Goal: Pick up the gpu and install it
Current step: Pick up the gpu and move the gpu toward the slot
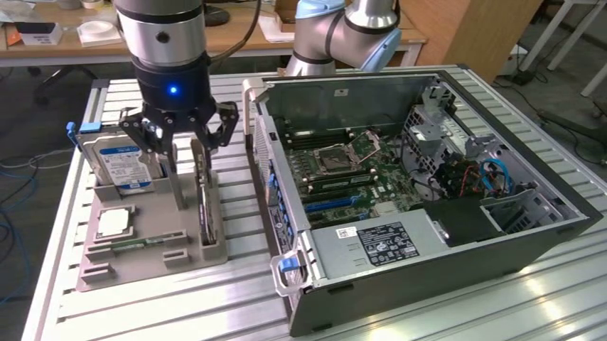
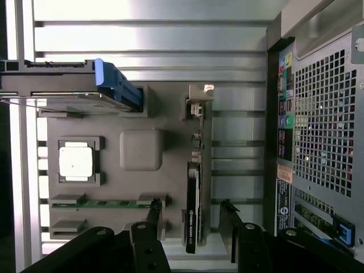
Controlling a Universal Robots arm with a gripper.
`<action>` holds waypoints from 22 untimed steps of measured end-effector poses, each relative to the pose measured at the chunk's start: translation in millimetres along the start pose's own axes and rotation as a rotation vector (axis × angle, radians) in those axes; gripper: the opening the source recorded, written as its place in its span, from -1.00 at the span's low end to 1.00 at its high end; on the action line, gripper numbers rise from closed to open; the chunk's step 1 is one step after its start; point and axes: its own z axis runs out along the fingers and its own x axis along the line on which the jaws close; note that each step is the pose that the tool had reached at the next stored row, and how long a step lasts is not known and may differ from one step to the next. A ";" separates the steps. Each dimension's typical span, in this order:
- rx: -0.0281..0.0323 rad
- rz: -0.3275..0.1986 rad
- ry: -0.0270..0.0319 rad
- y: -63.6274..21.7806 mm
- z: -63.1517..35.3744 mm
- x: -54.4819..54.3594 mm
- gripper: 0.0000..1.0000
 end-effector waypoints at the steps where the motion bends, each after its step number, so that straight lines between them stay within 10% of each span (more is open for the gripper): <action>1: 0.0000 0.000 -0.0001 -0.2 0.7 -0.2 0.06; 22: 0.0002 0.001 -0.0009 -6.5 22.3 -1.0 0.06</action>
